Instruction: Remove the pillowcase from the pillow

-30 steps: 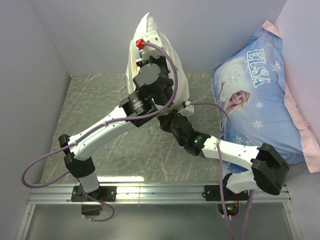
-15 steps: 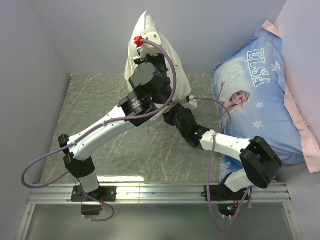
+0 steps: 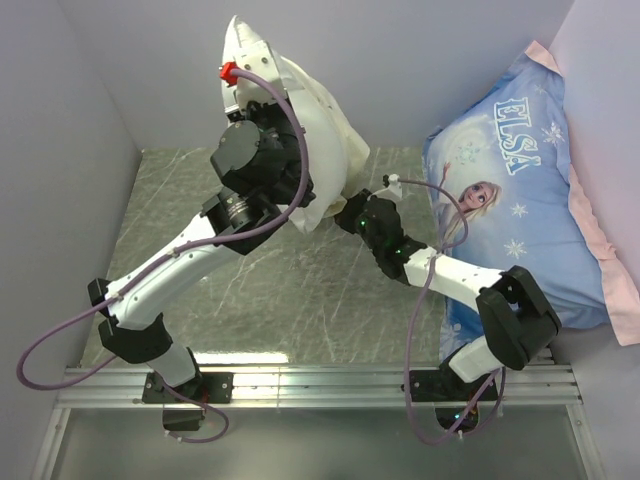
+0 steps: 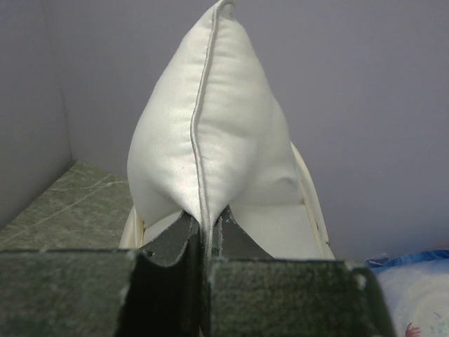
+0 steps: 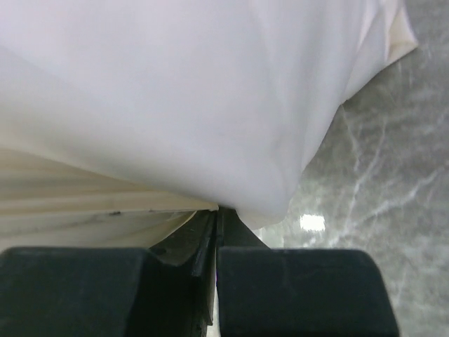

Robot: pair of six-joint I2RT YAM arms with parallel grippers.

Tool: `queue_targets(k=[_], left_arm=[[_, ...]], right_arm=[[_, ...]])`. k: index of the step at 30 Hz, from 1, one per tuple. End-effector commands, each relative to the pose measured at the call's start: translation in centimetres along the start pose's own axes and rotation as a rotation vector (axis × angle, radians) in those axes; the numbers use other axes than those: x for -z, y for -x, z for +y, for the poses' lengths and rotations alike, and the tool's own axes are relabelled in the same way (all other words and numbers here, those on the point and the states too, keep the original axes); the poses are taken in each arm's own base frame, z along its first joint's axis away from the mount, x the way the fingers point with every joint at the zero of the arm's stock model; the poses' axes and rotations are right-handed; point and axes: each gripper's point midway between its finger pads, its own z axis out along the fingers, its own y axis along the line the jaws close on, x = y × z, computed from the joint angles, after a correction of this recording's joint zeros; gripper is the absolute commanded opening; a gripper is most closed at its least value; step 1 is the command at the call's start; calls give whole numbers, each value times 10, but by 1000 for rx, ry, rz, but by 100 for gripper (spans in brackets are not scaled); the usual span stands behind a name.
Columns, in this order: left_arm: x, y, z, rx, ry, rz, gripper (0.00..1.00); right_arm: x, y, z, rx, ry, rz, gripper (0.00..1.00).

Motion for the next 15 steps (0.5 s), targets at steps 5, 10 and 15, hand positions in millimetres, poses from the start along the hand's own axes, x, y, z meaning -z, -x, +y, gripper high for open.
queue_targets(k=[5, 10, 15], left_arm=[[14, 179, 113, 536, -57, -239, 1], [12, 168, 107, 475, -73, -230, 1], [11, 135, 69, 430, -161, -168, 1]], right_arm=[[17, -19, -164, 171, -501, 139, 0], [16, 9, -131, 198, -397, 134, 0], [31, 17, -50, 259, -129, 212, 6]])
